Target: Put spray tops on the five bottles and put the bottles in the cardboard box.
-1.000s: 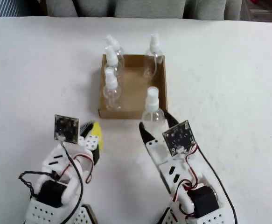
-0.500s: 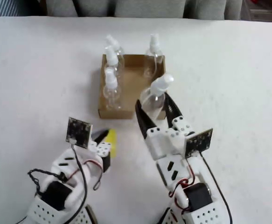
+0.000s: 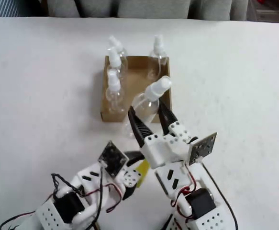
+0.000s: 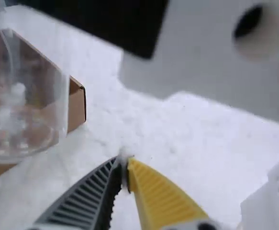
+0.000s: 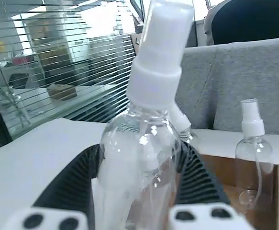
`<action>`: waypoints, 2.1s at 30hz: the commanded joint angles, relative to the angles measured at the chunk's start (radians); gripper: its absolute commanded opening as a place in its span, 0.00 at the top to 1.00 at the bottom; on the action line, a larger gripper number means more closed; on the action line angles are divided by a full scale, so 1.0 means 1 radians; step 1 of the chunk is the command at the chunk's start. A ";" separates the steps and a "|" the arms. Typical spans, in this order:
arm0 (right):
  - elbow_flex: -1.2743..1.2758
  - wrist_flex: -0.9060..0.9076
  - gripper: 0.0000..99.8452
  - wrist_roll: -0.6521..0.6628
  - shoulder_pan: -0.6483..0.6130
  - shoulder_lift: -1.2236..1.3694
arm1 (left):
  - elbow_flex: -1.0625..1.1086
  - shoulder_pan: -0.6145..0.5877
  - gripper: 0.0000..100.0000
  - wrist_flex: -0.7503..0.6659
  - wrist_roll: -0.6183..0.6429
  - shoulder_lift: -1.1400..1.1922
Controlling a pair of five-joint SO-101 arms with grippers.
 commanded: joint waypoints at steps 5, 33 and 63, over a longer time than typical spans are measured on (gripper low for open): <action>-0.028 0.088 0.98 -0.009 -0.064 -0.010 | -0.003 -0.074 0.98 -0.080 -0.008 -0.012; -0.209 0.283 0.98 0.063 0.213 -0.004 | -0.011 -0.081 0.98 0.181 -0.235 -0.012; -0.468 -0.150 0.98 0.157 0.257 0.929 | -0.003 -1.013 0.98 0.184 -0.282 -0.010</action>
